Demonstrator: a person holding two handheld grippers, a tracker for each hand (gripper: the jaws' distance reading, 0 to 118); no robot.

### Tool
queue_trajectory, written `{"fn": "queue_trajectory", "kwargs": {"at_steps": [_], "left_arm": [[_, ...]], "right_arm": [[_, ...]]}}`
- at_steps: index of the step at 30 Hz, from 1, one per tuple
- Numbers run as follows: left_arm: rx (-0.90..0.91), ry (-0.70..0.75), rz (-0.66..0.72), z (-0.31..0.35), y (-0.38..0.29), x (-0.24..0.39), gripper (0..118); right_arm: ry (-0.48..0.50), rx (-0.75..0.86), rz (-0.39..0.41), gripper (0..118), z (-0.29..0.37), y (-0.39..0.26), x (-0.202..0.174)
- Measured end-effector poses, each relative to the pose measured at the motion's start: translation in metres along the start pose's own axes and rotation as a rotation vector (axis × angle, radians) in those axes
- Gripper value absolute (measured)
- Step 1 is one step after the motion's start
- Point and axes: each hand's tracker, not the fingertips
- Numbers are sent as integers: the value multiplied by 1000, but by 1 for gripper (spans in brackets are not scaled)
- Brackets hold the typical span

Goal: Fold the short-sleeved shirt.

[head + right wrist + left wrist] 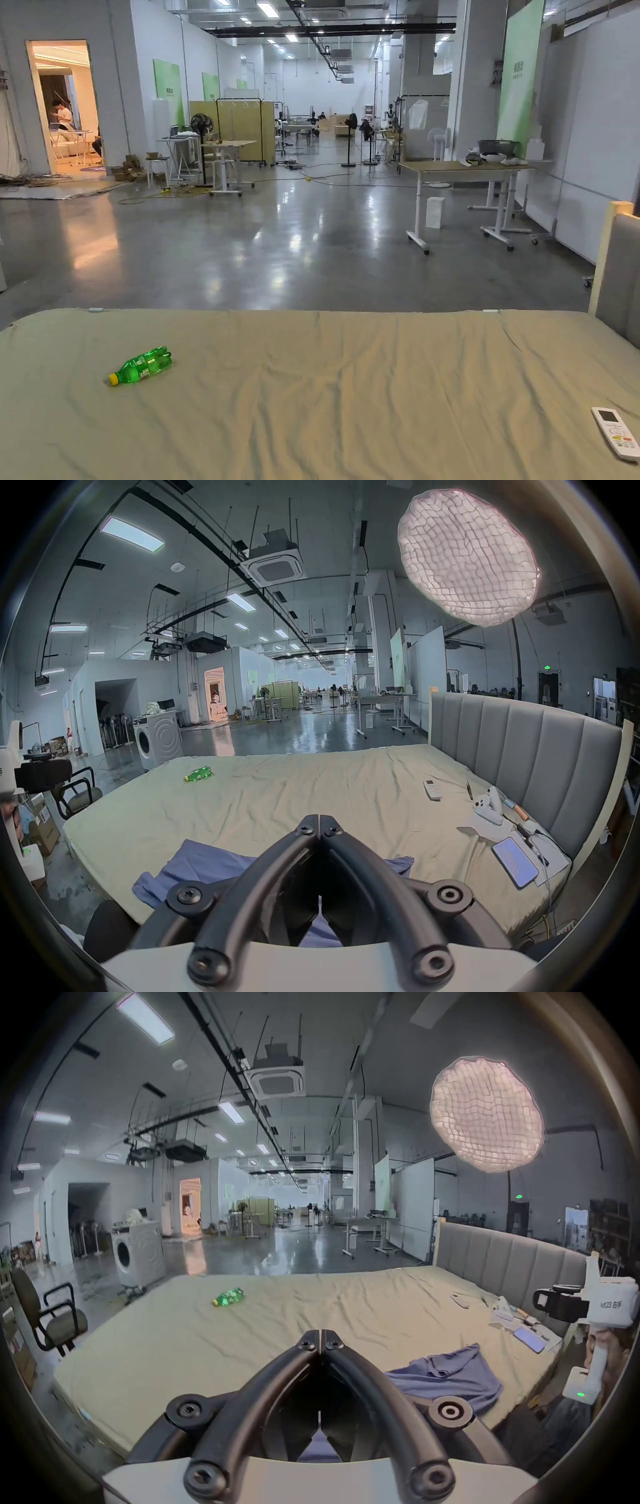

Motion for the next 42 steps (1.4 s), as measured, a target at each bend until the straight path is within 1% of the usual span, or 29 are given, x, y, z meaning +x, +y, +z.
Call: {"fn": "queue_trajectory", "kwargs": {"at_steps": [1,6,9,14,20,24,28,29,30,31,32,33,34,35,37,38,42], "left_arm": [[-6,-23,8,1,-1,2,0],[3,-21,-9,4,-2,16,0],[5,-51,6,3,-1,18,0],[-13,-55,14,-2,1,17,0],[-41,-70,47,-9,-2,11,0],[-86,-111,80,-28,-9,-1,0],[-178,-157,172,-69,-21,-26,1],[-168,-162,187,-78,-25,-32,5],[-165,-203,238,-96,-29,-39,26],[-191,-231,272,-106,-32,-43,50],[-237,-251,301,-127,-36,-49,71],[-279,-231,307,-148,-43,-53,83],[-326,-209,303,-163,-49,-56,83],[-355,-197,297,-192,-55,-55,83],[-383,-128,288,-222,-67,-57,83],[-455,-107,275,-252,-77,-57,83],[-667,-72,235,-327,-123,-63,83]], "right_arm": [[-5,-2,3,0,1,0,0],[-16,-7,15,0,3,0,-1],[-11,-7,10,0,4,-1,-1],[-7,-11,17,0,5,-2,-2],[-10,-21,2,0,4,-6,1],[-11,-29,2,0,4,-8,2],[-13,-55,-14,0,2,-19,5],[-11,-67,-19,0,0,-21,6],[-9,-89,-23,0,-3,-25,7],[-8,-102,-23,0,-5,-27,7],[-10,-122,-19,0,-8,-32,9],[-12,-135,-14,0,-10,-34,9],[-15,-145,-9,0,-12,-37,10],[-18,-155,-7,0,-13,-39,10],[-23,-172,-9,0,-14,-43,13],[-28,-183,-11,0,-14,-46,15],[-69,-234,-28,0,-16,-56,25]]}}
